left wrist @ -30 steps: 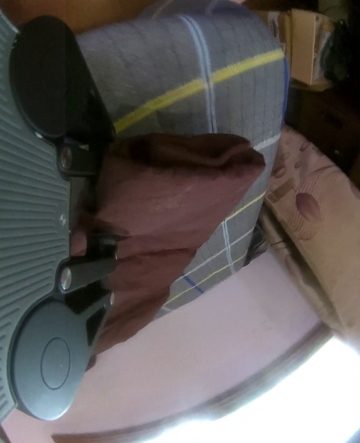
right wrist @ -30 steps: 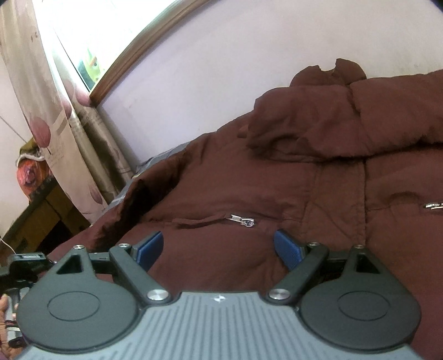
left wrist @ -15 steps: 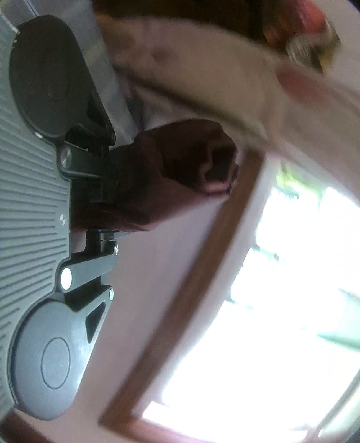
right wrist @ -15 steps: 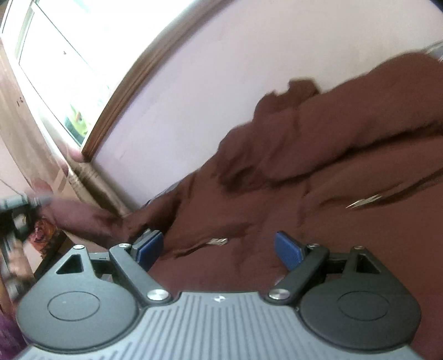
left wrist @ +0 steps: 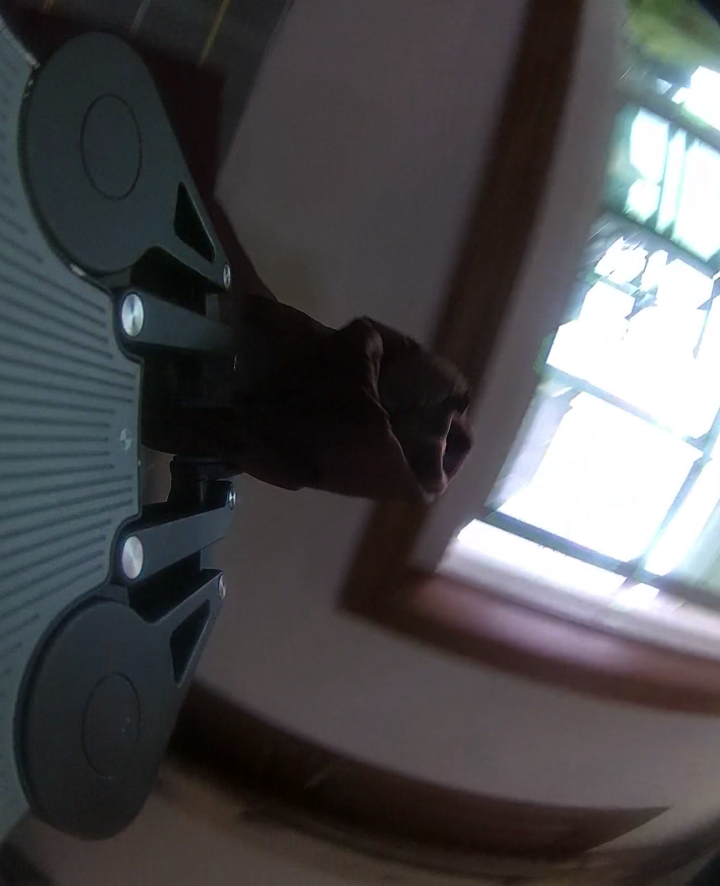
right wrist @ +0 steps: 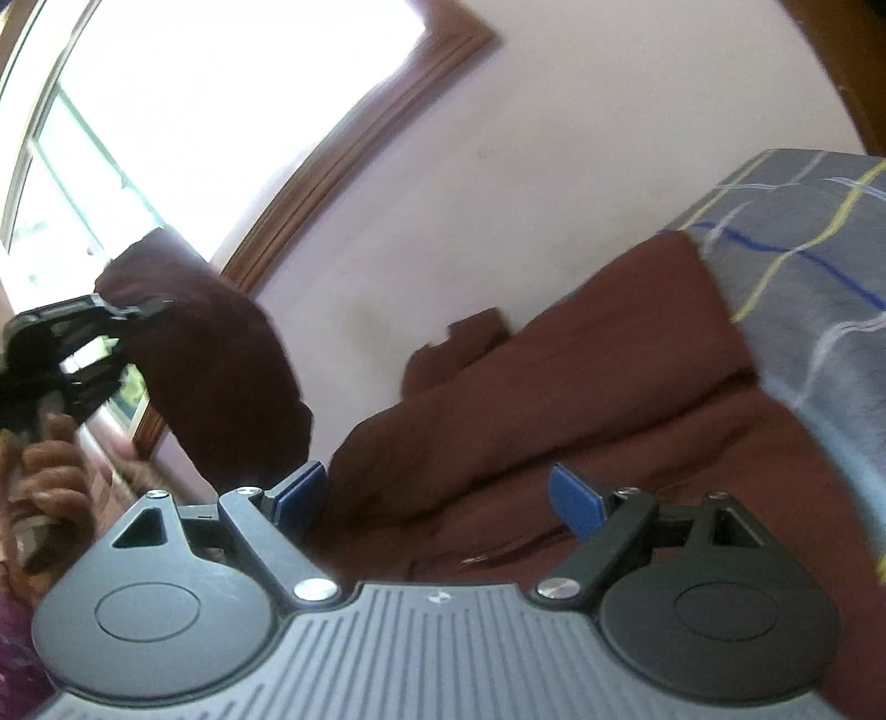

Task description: Fold large clothes

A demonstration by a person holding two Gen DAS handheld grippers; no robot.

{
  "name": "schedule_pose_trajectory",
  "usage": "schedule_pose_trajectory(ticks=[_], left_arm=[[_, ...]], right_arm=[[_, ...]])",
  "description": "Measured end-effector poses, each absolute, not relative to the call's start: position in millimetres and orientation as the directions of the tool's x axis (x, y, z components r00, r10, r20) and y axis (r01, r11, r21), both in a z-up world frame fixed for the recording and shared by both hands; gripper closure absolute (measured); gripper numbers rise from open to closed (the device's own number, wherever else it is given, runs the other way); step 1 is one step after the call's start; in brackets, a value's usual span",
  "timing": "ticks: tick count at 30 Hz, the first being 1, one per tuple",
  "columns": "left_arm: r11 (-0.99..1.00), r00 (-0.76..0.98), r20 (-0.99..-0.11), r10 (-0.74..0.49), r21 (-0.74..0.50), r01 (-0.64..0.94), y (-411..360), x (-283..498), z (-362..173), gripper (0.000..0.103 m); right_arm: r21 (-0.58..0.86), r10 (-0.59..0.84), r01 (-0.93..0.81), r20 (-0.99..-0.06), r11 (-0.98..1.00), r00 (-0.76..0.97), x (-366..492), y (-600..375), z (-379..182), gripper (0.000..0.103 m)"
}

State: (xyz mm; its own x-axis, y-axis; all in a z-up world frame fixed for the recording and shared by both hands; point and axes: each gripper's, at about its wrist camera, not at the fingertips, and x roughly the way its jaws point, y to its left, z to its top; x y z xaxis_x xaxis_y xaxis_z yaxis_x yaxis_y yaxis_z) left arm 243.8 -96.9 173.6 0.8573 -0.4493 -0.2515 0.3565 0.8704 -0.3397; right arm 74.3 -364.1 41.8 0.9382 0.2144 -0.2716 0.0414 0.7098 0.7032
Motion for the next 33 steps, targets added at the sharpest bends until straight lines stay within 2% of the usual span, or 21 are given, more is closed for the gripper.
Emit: schedule_pose_trajectory(ticks=[8,11,13,16,18,20,21,23,25,28,31,32,33], left_arm=[[0.851,0.743,-0.416,-0.525,-0.265,0.453,-183,284,89,0.088],[0.844,0.717,-0.445,-0.536,-0.252,0.474,-188,289,72,0.083],[0.833,0.702,-0.451,-0.552,-0.255,0.491,-189,293,67,0.074],[0.822,0.695,-0.442,-0.567,-0.243,0.515,-191,298,65,0.051],[0.821,0.710,-0.418,-0.567,-0.223,0.525,-187,291,66,0.030],[0.809,0.712,-0.389,-0.585,-0.224,0.543,-174,272,66,0.017],[0.811,0.720,-0.376,-0.583,-0.211,0.546,-169,267,68,0.012],[0.827,0.747,-0.361,-0.559,-0.175,0.534,-153,258,72,0.007],[0.842,0.768,-0.350,-0.536,-0.158,0.516,-136,256,75,0.007],[0.894,0.822,-0.357,-0.444,-0.122,0.430,-109,265,78,0.011],[0.931,0.844,-0.395,-0.362,-0.105,0.349,-90,294,74,0.032],[0.942,0.847,-0.415,-0.332,-0.099,0.320,-83,305,72,0.045],[0.952,0.849,-0.432,-0.304,-0.097,0.291,-78,315,69,0.052]], right_arm=[[0.770,0.211,0.076,-0.266,0.634,0.941,66,-398,23,0.013],[0.780,0.223,0.064,-0.256,0.623,0.941,65,-404,26,0.013],[0.768,0.222,0.061,-0.258,0.637,0.940,70,-401,33,0.013],[0.766,0.218,0.053,-0.247,0.641,0.944,74,-399,44,0.013],[0.764,0.208,0.046,-0.232,0.644,0.950,76,-398,51,0.013],[0.752,0.191,0.048,-0.228,0.658,0.955,81,-396,59,0.013],[0.741,0.181,0.054,-0.233,0.670,0.956,83,-395,63,0.013],[0.694,0.156,0.061,-0.244,0.717,0.957,94,-388,77,0.013],[0.602,0.124,0.068,-0.273,0.795,0.954,113,-375,94,0.016],[0.468,0.131,0.031,-0.309,0.883,0.942,156,-350,112,0.049],[0.346,0.122,0.018,-0.379,0.938,0.917,208,-325,113,0.075],[0.310,0.120,0.015,-0.409,0.951,0.904,227,-318,110,0.080],[0.273,0.110,0.015,-0.436,0.962,0.893,242,-312,105,0.081]])
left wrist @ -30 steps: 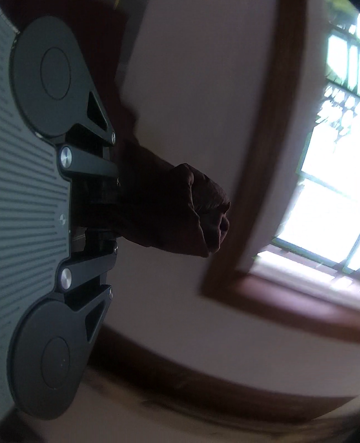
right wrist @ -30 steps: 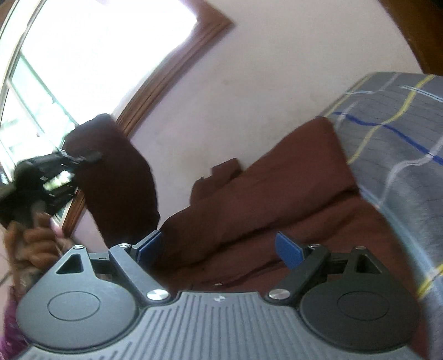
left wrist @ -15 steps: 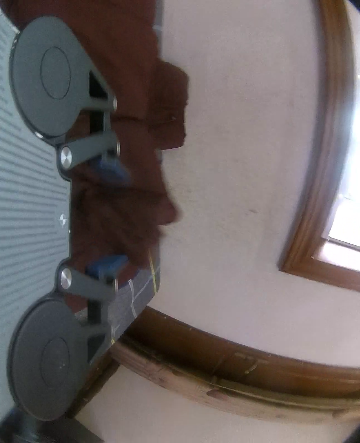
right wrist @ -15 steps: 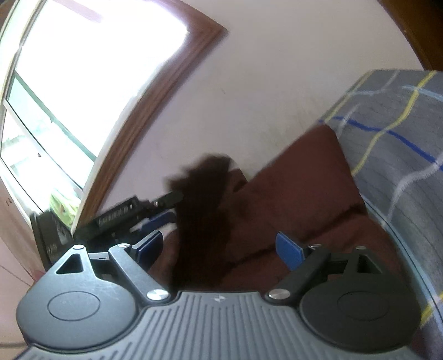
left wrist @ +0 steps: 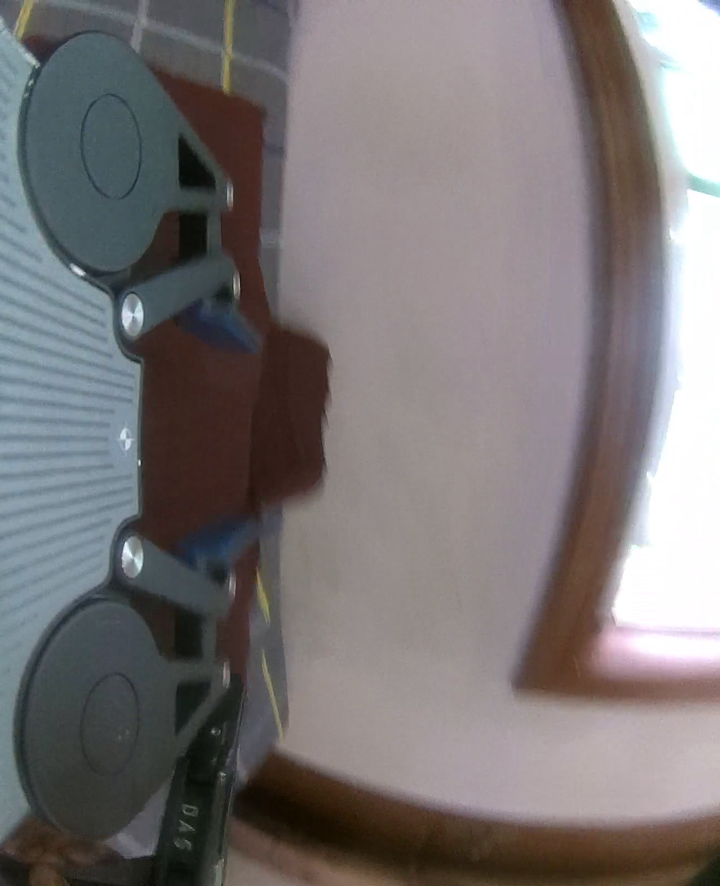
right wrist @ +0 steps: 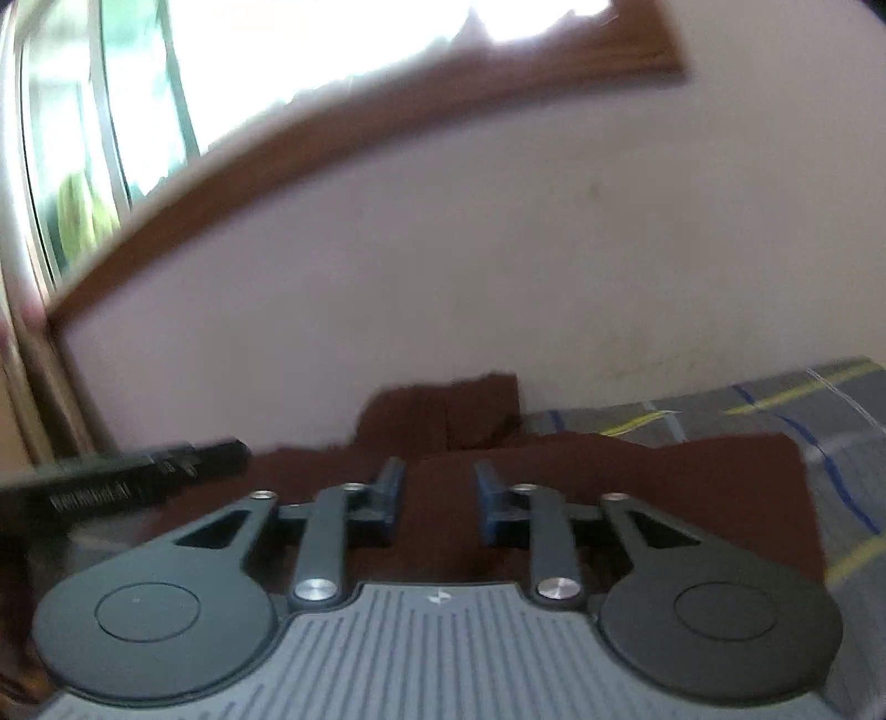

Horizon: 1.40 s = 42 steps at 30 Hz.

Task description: Fold large clothes

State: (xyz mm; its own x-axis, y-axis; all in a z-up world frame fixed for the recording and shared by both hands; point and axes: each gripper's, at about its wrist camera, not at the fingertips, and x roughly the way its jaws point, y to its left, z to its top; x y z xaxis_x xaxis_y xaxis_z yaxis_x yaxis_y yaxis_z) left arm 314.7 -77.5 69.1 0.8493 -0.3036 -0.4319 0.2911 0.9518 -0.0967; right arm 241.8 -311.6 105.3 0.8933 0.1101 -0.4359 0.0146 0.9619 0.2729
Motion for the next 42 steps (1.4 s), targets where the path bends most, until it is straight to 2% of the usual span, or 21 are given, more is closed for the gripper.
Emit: schedule_pose_trajectory(ticks=[7,11,16,21,29,42], left_arm=[[0.981,0.852,-0.486,-0.194,-0.086,0.174,-38,362,33,0.052],[0.987,0.828,-0.542,-0.143,-0.140,0.079,-8,386,4,0.051],[0.985,0.819,-0.562,-0.111,-0.170,0.016,18,398,-9,0.048],[0.994,0.806,-0.587,-0.081,-0.107,0.022,17,404,-22,0.047],[0.989,0.794,-0.598,-0.110,-0.148,0.025,22,408,-37,0.047],[0.994,0.802,-0.591,-0.088,-0.099,0.036,16,405,-41,0.046]], right_arm=[[0.065,-0.003,0.049,-0.575,0.997,0.818,299,-300,56,0.087],[0.036,-0.016,0.048,-0.611,0.998,0.792,309,-304,34,0.090],[0.046,0.000,0.038,-0.638,0.998,0.770,319,-307,19,0.090],[0.092,0.028,0.038,-0.626,0.995,0.779,321,-313,2,0.091],[0.090,0.042,0.016,-0.605,0.996,0.795,321,-313,-2,0.091],[0.140,0.060,0.025,-0.571,0.990,0.819,317,-318,1,0.090]])
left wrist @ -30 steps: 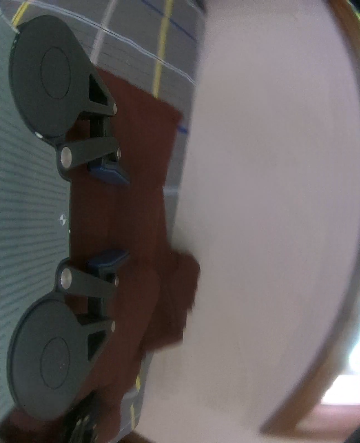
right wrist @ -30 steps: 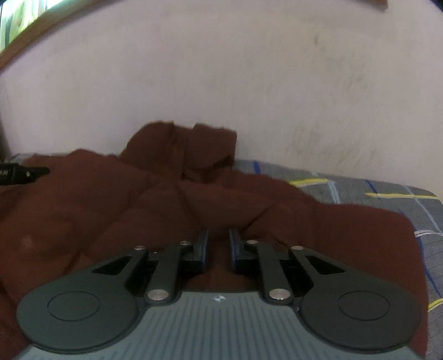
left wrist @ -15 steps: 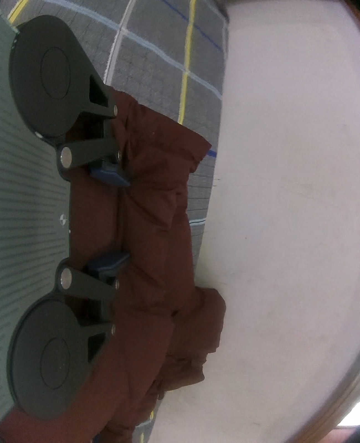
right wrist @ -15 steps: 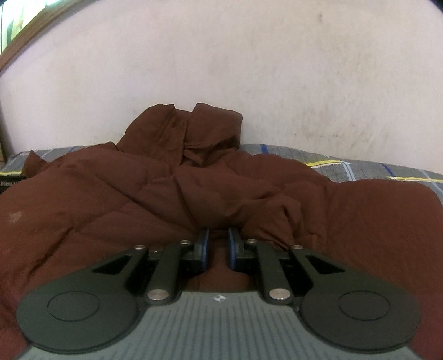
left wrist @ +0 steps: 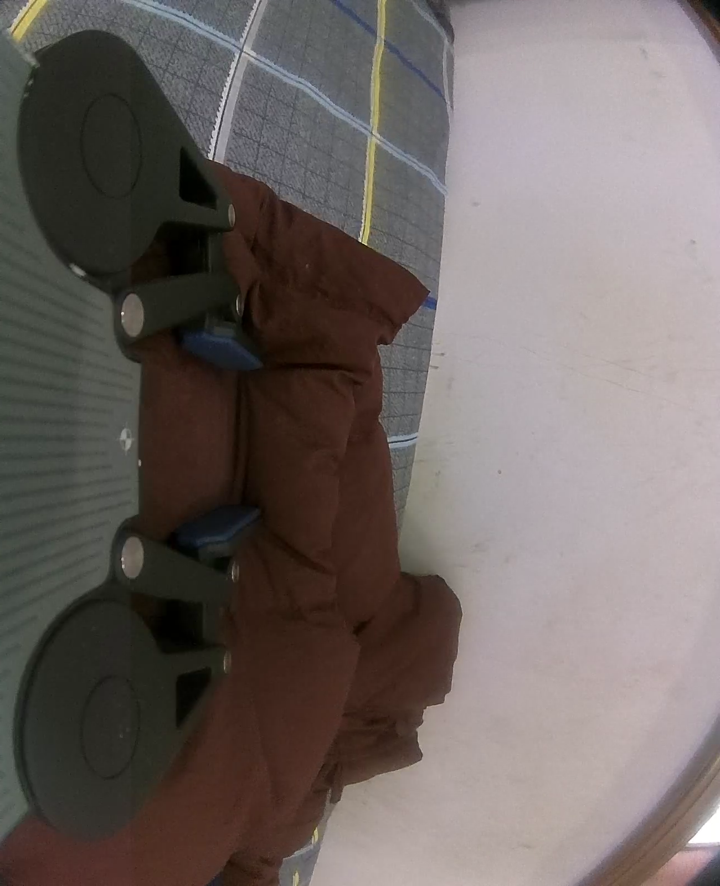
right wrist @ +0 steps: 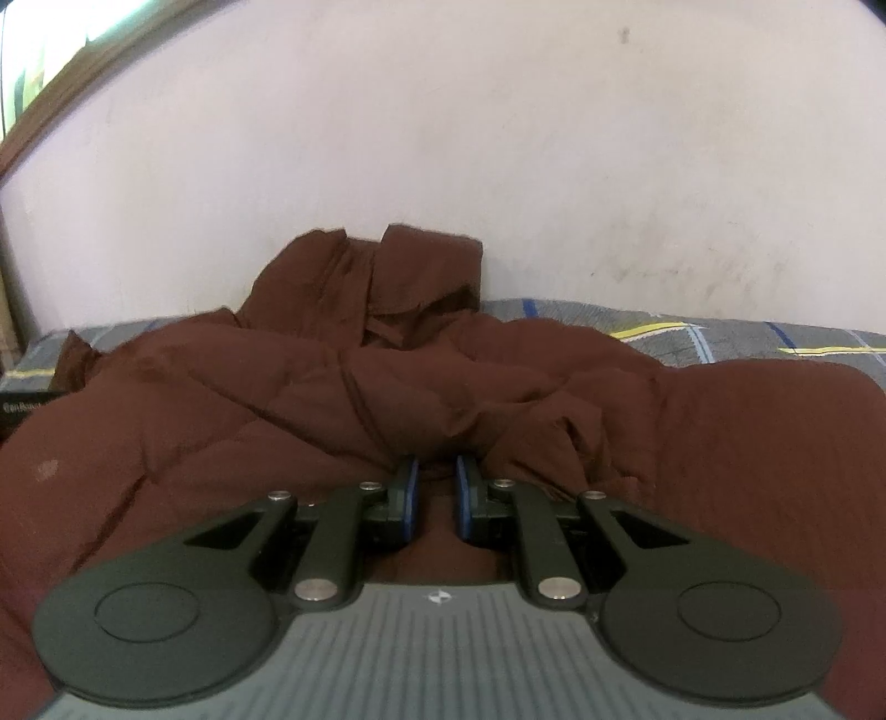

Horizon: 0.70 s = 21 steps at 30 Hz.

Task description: Fold large clothes

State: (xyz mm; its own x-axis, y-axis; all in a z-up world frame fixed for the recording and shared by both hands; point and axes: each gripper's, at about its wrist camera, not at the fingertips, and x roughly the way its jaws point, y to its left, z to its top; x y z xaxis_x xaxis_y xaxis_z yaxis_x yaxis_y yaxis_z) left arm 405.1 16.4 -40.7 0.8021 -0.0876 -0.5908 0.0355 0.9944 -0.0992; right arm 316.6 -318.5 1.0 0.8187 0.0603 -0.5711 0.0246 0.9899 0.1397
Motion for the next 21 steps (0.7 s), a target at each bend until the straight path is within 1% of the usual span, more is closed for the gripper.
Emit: schedule_pose_trajectory(ticks=[2,4,5,7,10,11,12,13,14,16,21], left_arm=[[0.995,0.803,-0.590,-0.083,-0.093,0.035,16,405,-41,0.045],[0.996,0.804,-0.589,-0.080,-0.087,0.035,15,405,-41,0.045],[0.996,0.804,-0.589,-0.079,-0.084,0.035,15,405,-41,0.045],[0.996,0.805,-0.588,-0.075,-0.077,0.037,14,404,-41,0.045],[0.997,0.807,-0.587,-0.071,-0.071,0.037,13,404,-41,0.045],[0.997,0.807,-0.587,-0.070,-0.069,0.036,12,404,-42,0.045],[0.997,0.807,-0.586,-0.069,-0.067,0.036,12,404,-42,0.045],[0.997,0.808,-0.585,-0.068,-0.067,0.036,12,403,-42,0.045],[0.997,0.808,-0.585,-0.068,-0.066,0.036,13,403,-42,0.045],[0.997,0.809,-0.585,-0.066,-0.063,0.036,12,403,-42,0.045],[0.997,0.809,-0.583,-0.069,-0.066,0.037,12,404,-42,0.044]], right_arm=[[0.132,0.048,0.032,-0.562,0.991,0.826,314,-317,4,0.088],[0.094,0.017,0.042,-0.546,0.995,0.838,309,-311,11,0.087],[0.071,-0.002,0.049,-0.541,0.996,0.841,307,-307,16,0.084],[0.057,-0.015,0.053,-0.527,0.997,0.850,302,-301,31,0.083],[0.051,-0.008,0.034,-0.450,0.998,0.893,294,-289,69,0.083],[0.042,0.006,0.015,-0.439,0.999,0.898,296,-282,82,0.082],[0.046,0.024,-0.005,-0.437,0.999,0.899,301,-276,91,0.080],[0.060,0.045,-0.021,-0.437,0.998,0.898,307,-270,97,0.074],[0.072,0.064,-0.036,-0.449,0.997,0.891,316,-263,99,0.070],[0.057,0.081,-0.061,-0.477,0.996,0.875,336,-250,96,0.070],[-0.088,0.055,-0.130,-0.578,0.988,0.814,379,-220,50,0.072]])
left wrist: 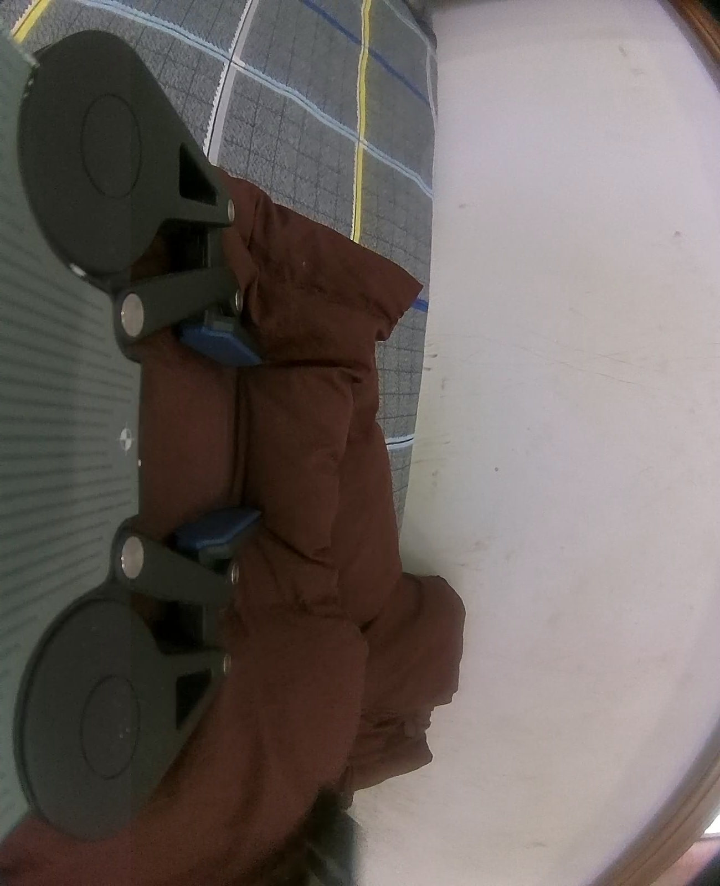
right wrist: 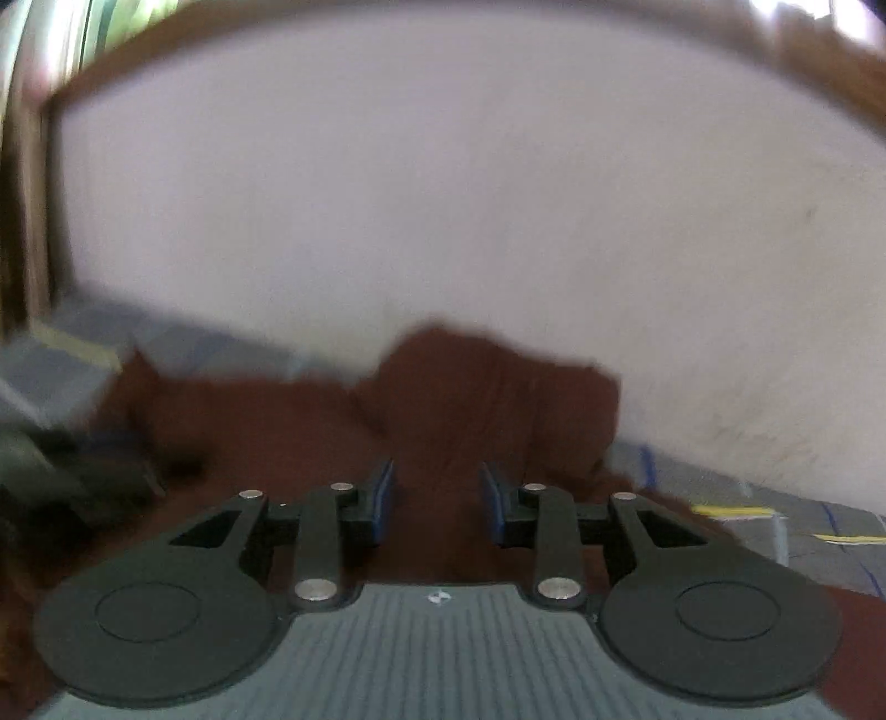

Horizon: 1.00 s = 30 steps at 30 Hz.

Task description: Fold large clothes

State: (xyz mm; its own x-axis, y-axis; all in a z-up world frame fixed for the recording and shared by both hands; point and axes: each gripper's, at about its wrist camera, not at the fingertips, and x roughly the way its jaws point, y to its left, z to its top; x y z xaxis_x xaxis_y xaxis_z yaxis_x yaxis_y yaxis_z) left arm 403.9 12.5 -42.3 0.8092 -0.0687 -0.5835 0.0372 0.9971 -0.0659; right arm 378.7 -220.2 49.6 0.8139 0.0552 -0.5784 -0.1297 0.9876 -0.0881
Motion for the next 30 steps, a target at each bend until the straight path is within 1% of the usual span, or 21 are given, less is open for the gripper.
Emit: schedule_pose_trajectory(ticks=[2,5,8,11,13,17,18,21,23,30], left_arm=[[0.997,0.810,-0.582,-0.073,-0.069,0.040,13,404,-43,0.043],[0.997,0.811,-0.580,-0.075,-0.070,0.042,14,404,-43,0.043],[0.997,0.812,-0.579,-0.074,-0.071,0.040,14,406,-43,0.042],[0.997,0.811,-0.581,-0.073,-0.074,0.036,15,408,-43,0.042],[0.997,0.811,-0.581,-0.071,-0.074,0.034,14,409,-43,0.042],[0.997,0.811,-0.581,-0.067,-0.069,0.033,13,409,-43,0.041],[0.997,0.812,-0.581,-0.066,-0.069,0.032,12,409,-43,0.041],[0.997,0.811,-0.581,-0.066,-0.068,0.032,12,409,-43,0.041],[0.997,0.812,-0.580,-0.063,-0.065,0.031,10,408,-43,0.041],[0.998,0.815,-0.577,-0.062,-0.056,0.036,8,407,-42,0.039]], right_arm=[[-0.106,0.042,-0.130,-0.594,0.986,0.803,384,-223,33,0.073],[-0.061,0.059,-0.125,-0.624,0.990,0.779,390,-232,17,0.073],[-0.001,0.080,-0.100,-0.599,0.995,0.797,384,-242,6,0.073],[0.060,0.106,-0.088,-0.601,0.994,0.792,386,-251,4,0.073],[0.124,0.145,-0.087,-0.605,0.988,0.783,389,-261,4,0.073],[0.316,0.247,-0.058,-0.602,0.947,0.759,386,-293,13,0.072],[0.321,0.246,-0.054,-0.596,0.945,0.764,380,-298,16,0.072],[0.248,0.164,-0.015,-0.595,0.969,0.787,356,-311,25,0.072],[0.246,0.143,0.008,-0.590,0.969,0.795,343,-326,25,0.072],[0.230,0.079,0.074,-0.591,0.970,0.803,328,-348,3,0.073]])
